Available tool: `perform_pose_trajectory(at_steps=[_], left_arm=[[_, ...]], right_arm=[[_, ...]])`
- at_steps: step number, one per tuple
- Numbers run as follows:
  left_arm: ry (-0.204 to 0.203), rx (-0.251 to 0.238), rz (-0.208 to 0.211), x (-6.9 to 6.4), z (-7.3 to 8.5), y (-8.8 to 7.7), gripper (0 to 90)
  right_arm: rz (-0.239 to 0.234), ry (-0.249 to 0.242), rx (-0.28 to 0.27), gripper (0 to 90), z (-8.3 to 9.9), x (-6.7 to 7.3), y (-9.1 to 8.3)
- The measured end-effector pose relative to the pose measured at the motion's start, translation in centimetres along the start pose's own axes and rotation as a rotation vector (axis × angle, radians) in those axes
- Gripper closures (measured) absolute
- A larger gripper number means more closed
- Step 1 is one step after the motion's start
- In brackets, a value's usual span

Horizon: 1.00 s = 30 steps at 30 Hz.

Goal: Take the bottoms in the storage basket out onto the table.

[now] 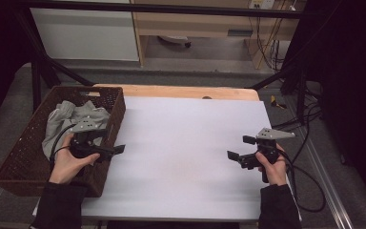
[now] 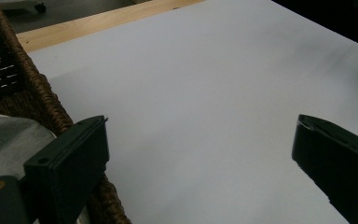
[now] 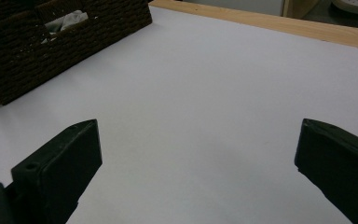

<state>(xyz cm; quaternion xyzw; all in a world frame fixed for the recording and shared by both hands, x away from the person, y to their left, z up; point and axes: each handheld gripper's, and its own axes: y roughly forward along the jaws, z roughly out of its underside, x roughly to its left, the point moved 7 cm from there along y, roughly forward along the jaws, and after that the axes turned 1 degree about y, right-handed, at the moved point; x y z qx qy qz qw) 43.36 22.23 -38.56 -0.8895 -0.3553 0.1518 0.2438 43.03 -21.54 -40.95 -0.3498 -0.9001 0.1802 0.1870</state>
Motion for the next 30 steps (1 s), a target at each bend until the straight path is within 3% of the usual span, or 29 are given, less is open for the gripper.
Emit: perform_pose_trajectory(at_steps=[30], left_arm=[[0.002,0.012,-0.015,0.22,-0.08,-0.4,3.7]], right_arm=[[0.0,0.005,0.012,1.1,0.3,-0.12,0.16]])
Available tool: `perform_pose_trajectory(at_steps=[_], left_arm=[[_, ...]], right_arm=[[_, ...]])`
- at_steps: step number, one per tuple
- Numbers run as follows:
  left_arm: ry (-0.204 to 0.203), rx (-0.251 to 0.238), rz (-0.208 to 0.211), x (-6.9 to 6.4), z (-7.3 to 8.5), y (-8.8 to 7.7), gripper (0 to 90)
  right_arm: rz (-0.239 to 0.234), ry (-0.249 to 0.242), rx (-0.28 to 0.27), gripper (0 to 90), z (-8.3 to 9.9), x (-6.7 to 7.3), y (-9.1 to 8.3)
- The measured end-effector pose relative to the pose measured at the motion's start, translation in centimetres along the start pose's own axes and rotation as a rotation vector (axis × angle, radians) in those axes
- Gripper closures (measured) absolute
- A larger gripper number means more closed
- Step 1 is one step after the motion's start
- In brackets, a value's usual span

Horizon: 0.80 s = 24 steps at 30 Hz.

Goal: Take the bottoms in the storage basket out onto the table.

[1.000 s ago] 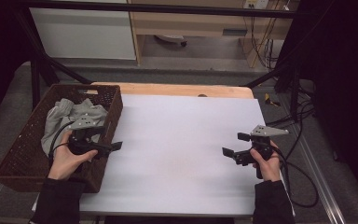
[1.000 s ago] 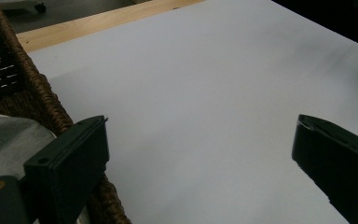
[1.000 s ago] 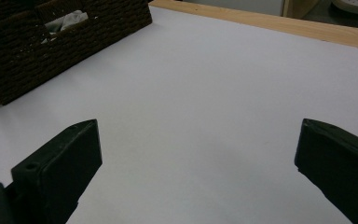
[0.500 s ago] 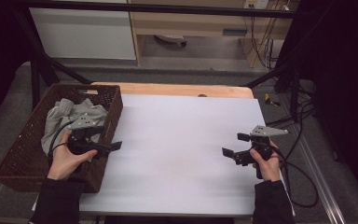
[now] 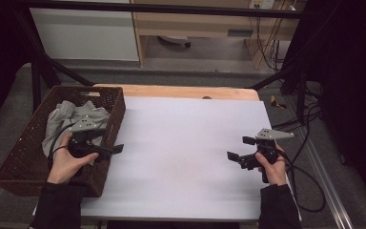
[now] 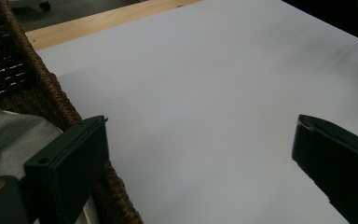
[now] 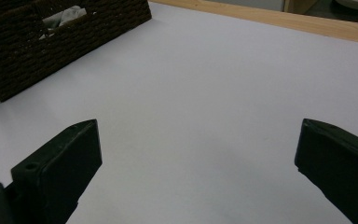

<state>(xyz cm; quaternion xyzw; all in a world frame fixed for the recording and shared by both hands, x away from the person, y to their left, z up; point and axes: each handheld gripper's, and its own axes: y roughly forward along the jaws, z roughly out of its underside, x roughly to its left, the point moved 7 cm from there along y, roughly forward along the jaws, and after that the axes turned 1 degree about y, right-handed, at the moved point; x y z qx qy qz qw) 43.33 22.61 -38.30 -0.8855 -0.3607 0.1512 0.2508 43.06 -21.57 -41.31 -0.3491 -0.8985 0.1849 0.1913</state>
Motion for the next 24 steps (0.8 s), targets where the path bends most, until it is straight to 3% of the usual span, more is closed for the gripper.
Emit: perform_pose_trajectory(at_steps=[24], left_arm=[[-0.017,-0.009,-0.035,1.2,0.3,-1.6,3.9]], right_arm=[[0.003,-0.004,0.008,1.1,0.1,0.0,0.1]])
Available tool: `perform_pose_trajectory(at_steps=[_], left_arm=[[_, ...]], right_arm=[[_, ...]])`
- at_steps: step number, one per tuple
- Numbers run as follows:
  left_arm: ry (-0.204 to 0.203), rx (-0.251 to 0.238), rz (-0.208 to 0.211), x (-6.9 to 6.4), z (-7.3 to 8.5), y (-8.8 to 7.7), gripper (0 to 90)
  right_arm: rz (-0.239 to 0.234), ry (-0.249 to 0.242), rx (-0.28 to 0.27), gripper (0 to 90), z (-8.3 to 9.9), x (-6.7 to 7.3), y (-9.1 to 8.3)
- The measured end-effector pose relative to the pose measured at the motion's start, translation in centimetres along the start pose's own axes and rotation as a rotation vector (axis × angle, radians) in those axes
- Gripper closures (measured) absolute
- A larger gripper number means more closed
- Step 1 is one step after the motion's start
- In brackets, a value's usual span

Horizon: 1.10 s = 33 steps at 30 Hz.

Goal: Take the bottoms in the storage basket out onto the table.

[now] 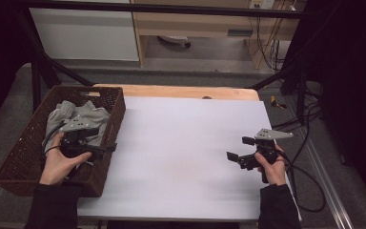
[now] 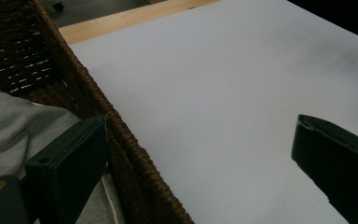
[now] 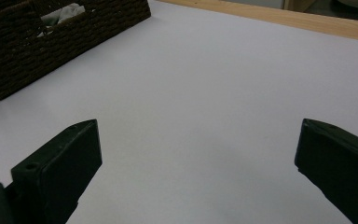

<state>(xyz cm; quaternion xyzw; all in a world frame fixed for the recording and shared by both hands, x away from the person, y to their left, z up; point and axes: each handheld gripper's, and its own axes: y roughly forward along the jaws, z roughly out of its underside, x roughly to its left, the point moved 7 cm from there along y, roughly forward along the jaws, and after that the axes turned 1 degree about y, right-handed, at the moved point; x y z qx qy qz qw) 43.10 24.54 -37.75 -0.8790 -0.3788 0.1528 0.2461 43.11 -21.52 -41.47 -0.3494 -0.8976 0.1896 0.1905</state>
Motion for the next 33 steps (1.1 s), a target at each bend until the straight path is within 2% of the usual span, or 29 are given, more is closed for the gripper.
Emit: perform_pose_trajectory(at_steps=[25,33], left_arm=[[-0.053,0.008,-0.077,2.6,0.9,-1.8,4.2],[-0.077,0.005,-0.121,3.8,1.4,-2.5,4.2]], right_arm=[[0.002,0.001,0.002,1.1,0.0,0.0,0.0],[0.003,0.002,0.004,1.1,0.1,0.0,0.0]])
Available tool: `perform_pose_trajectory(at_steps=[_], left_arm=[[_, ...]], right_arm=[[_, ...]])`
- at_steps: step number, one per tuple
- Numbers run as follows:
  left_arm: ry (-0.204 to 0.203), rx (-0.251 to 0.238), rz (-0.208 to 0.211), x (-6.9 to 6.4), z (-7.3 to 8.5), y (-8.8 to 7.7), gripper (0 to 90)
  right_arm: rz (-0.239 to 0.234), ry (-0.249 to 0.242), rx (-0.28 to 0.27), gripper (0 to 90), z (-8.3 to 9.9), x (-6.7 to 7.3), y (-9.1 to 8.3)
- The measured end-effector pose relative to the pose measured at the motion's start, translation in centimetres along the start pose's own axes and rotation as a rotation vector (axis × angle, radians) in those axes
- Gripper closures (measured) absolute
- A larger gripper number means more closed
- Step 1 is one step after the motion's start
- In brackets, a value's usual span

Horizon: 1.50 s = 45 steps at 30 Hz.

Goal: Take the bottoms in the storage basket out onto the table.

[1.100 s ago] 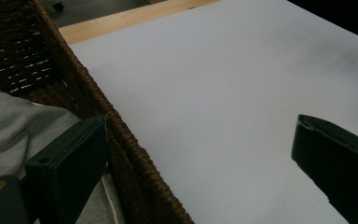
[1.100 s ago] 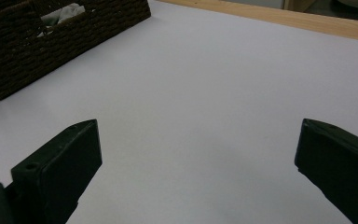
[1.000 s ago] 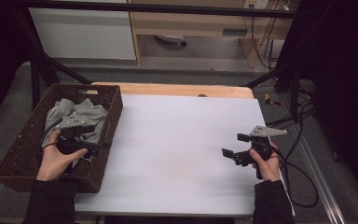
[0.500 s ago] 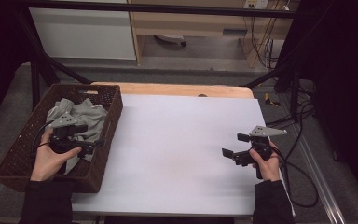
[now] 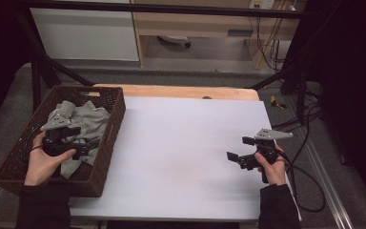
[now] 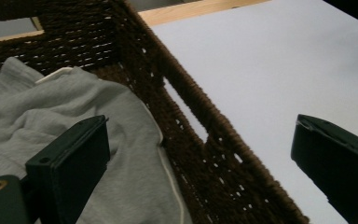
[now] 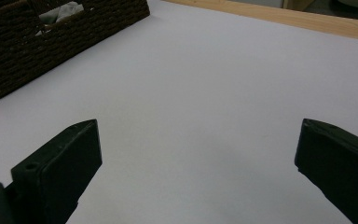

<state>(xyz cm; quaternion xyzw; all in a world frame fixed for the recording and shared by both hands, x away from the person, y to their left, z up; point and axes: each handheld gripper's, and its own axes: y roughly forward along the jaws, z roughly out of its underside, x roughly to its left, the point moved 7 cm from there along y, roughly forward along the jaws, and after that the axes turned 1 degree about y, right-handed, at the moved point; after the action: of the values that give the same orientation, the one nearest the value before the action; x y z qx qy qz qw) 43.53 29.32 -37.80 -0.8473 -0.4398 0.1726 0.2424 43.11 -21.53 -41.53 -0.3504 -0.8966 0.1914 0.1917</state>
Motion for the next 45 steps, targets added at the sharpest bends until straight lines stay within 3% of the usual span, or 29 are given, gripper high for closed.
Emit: perform_pose_trajectory(at_steps=[21,24,38,42,45], left_arm=[[-0.047,0.066,-0.119,3.6,2.1,0.3,4.2],[-0.057,0.082,-0.122,4.0,2.4,0.5,4.2],[-0.062,0.176,-0.204,6.1,4.5,1.9,3.9],[-0.049,0.209,-0.248,6.7,5.0,2.0,3.9],[-0.05,0.215,-0.246,6.8,5.3,2.1,3.8]], right_arm=[[0.002,0.001,0.004,1.1,0.1,-0.1,0.1],[0.001,0.001,0.004,1.1,0.1,-0.1,0.1],[0.003,0.001,0.008,1.1,0.2,-0.1,0.2],[0.004,0.002,0.01,1.1,0.2,-0.2,0.2],[0.003,0.002,0.01,1.1,0.2,-0.1,0.3]])
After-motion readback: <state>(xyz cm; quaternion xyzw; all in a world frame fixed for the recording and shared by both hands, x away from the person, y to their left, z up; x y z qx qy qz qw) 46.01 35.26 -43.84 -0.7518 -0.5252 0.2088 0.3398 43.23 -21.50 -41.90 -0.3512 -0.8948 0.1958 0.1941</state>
